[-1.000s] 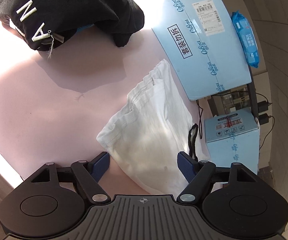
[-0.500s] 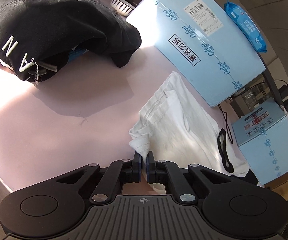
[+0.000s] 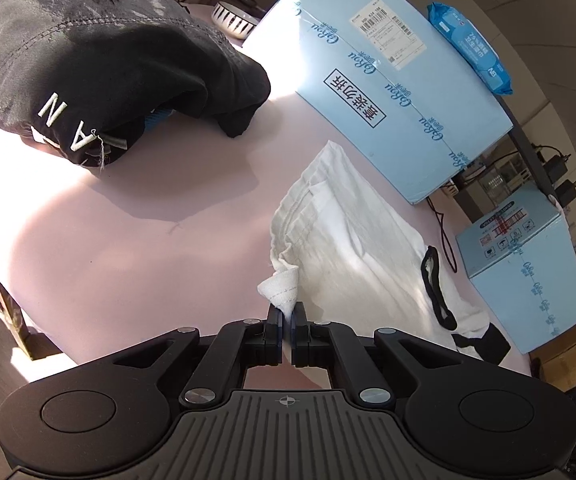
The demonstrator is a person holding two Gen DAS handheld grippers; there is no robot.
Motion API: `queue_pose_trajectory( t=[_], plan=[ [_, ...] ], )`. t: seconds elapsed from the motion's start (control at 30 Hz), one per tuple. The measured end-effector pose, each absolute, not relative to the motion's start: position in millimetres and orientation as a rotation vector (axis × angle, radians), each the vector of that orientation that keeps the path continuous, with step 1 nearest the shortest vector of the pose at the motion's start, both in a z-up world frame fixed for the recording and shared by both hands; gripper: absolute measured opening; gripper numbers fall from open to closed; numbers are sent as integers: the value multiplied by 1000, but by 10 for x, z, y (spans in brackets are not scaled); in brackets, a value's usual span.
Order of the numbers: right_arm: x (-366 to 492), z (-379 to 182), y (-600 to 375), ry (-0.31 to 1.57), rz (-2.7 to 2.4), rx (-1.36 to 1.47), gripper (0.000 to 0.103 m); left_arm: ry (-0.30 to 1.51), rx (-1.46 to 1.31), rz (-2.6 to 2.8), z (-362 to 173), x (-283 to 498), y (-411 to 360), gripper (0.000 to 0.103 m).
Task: Fold clothes
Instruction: 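Pinch the white hem with the left gripper while the right gripper grasps the black collar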
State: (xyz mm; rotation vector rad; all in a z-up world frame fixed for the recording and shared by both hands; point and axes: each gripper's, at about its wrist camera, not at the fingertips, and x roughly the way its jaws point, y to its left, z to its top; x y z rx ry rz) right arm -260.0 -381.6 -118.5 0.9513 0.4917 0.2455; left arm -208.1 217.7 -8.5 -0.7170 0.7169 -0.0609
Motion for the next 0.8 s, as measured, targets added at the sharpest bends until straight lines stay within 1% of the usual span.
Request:
queue_pose_trajectory(
  t=[0.07,0.13,0.23,0.27,0.3,0.37,0.43,0.47,0.5,0.67,0.8],
  plan=[
    [-2550,-1221,-3755,572,300,963,15,730,-715,-58,-111,-2059,2159,3],
    [-2500,-1250,-3686,646,344,970,38,734,-721,-59,-118,-2054,2168,3],
    [-2447,-1200,-3549,699,335,969,47,743,-754,-67,-142,-2044,2206,3],
    [-2429,-1197,-3520,711,335,982,48,746,-760,-67,-153,-2042,2210,3],
    [-2381,-1212,-3486,731,344,1012,47,748,-763,-68,-163,-2040,2211,3],
    [-2259,-1235,-3379,767,338,1021,37,749,-759,-68,-174,-2038,2205,4],
    [-2180,-1269,-3310,764,298,1018,13,747,-756,-70,-181,-2039,2202,4],
    [-2149,-1304,-3295,762,287,1026,9,746,-756,-71,-184,-2040,2205,4],
    [-2138,-1340,-3293,756,282,1044,7,747,-759,-73,-186,-2038,2212,4],
    [-2273,-1359,-3284,673,302,1061,7,739,-735,-92,-147,-2054,2207,3],
    [-2413,-1311,-3343,603,362,1044,7,680,-647,-138,3,-2101,2151,3]
  ],
)
